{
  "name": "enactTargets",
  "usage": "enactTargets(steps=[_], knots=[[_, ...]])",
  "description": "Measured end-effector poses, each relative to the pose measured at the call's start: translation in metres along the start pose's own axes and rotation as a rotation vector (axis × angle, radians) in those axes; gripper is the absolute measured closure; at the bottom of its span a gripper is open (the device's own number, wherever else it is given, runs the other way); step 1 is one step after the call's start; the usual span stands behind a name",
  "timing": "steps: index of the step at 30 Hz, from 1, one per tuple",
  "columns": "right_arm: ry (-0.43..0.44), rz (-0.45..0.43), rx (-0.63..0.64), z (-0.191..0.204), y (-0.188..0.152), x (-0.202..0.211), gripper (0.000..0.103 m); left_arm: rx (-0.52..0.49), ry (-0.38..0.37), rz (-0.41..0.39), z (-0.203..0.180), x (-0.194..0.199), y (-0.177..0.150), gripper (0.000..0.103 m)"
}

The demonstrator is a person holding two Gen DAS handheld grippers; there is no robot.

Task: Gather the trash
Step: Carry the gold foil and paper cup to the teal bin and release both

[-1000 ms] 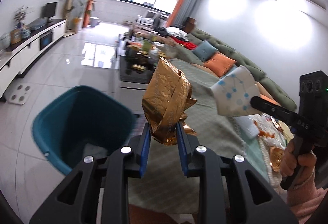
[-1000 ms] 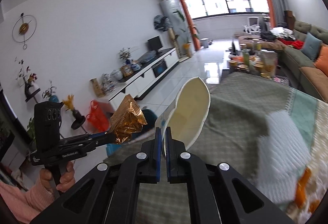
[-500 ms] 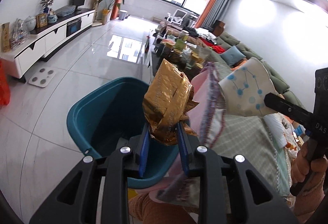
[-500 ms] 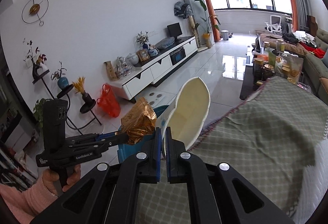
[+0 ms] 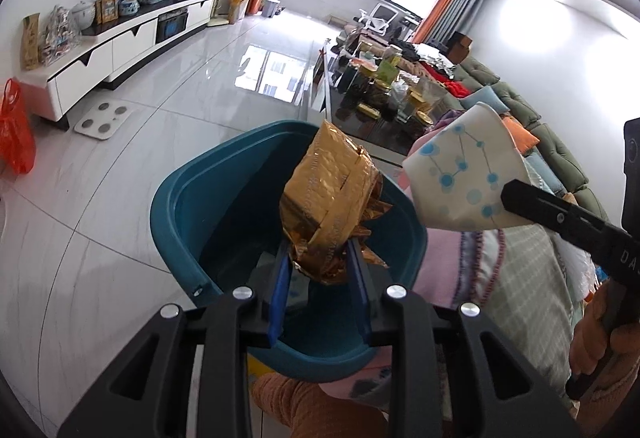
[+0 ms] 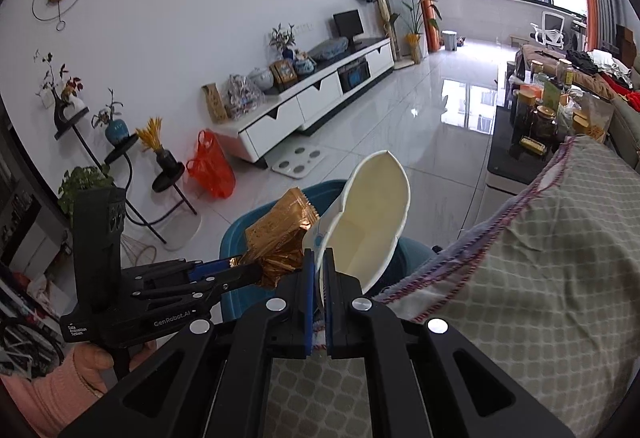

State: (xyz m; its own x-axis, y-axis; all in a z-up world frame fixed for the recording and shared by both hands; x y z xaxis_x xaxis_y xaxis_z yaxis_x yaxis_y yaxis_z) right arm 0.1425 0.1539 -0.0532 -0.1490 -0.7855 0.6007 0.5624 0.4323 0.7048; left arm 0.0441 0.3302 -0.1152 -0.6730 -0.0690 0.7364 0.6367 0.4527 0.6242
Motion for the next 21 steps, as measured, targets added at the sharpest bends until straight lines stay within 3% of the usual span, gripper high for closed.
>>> enactTargets(steps=[11, 13, 15, 21], knots=[[-0.014, 0.051, -0.023, -0.005, 0.0, -0.023, 0.092, 0.019, 0.021, 0.028, -0.001, -0.013, -0.001, 0.067], [-0.014, 0.05, -0.025, -0.004, 0.0, -0.023, 0.08, 0.024, 0.028, 0.034, 0.003, -0.017, 0.002, 0.064], [-0.013, 0.039, -0.029, -0.004, 0.001, -0.021, 0.074, 0.03, 0.031, 0.036, 0.004, -0.018, 0.002, 0.064], [-0.002, 0.014, -0.04, -0.006, 0.001, -0.01, 0.074, 0.024, 0.024, 0.013, 0.003, -0.011, 0.002, 0.06]])
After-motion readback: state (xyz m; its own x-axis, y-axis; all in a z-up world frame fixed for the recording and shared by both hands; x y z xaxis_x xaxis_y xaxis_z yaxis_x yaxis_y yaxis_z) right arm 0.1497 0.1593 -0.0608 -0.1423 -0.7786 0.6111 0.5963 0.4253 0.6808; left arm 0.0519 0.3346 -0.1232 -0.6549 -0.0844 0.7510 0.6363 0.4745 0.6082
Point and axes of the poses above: each gripper's, at about its wrist camera, not at the fingertips, and x roughly against the way its jaws point, z to its left, y to its top, the point moved 2 cm from there along -x, roughly the way its jaws point, and after that the axes turned 8 degrees about y, right-handed, at the moved point
